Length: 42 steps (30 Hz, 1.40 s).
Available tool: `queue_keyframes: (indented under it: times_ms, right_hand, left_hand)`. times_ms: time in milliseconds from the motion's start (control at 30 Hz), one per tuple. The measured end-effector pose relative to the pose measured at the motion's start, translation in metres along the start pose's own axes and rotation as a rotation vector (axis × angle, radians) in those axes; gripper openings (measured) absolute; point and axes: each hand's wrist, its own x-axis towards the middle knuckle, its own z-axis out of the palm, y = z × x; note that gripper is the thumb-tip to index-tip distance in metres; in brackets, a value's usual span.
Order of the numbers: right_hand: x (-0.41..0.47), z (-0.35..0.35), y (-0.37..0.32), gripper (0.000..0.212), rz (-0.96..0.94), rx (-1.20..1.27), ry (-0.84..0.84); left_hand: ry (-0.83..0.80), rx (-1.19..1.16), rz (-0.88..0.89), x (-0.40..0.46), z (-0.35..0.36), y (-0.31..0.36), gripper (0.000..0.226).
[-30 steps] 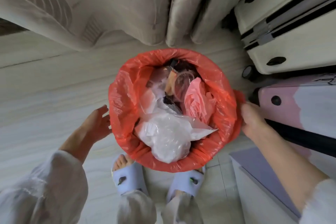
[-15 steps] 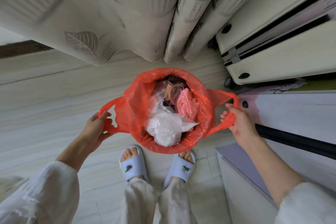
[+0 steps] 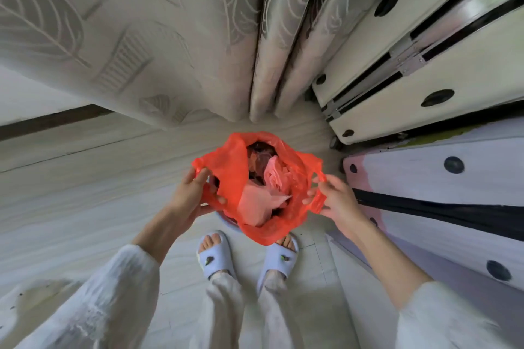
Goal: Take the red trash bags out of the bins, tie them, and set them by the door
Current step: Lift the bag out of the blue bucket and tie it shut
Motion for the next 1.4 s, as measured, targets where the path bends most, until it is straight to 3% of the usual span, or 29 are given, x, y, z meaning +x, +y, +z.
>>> queue_keyframes:
  times_ms: [233,433,533,633,1067,1300,1400]
  right_hand:
    - [-0.046,0.003,-0.042,0.021,-0.036,0.105,-0.083]
    - [-0.105,0.004,-0.053,0.014,-0.154,-0.120,-0.074]
    - [-0.130,0.001,-0.057,0.022,-0.256,-0.159,-0.043]
    - [-0.149,0.000,-0.072,0.017,-0.328,-0.143,-0.025]
    - [-0.237,0.006,-0.120,0.019,-0.535,-0.123,0.013]
    - [-0.304,0.001,-0.092,0.021,-0.590,-0.023,0.113]
    - [-0.332,-0.008,-0.076,0.018,-0.615,0.002,0.138]
  left_hand:
    - [-0.014,0.329,0.230,-0.040,0.005,0.030,0.021]
    - [-0.005,0.541,0.316,-0.088,-0.006,0.035,0.014]
    - [-0.014,0.462,0.341,-0.114,-0.004,0.044,0.022]
    - [-0.014,0.367,0.348,-0.138,0.002,0.062,0.020]
    - [0.003,0.379,0.435,-0.244,-0.018,0.107,0.019]
    - [-0.082,0.418,0.545,-0.302,-0.027,0.094,0.004]
    - [-0.073,0.448,0.604,-0.322,-0.033,0.082,0.010]
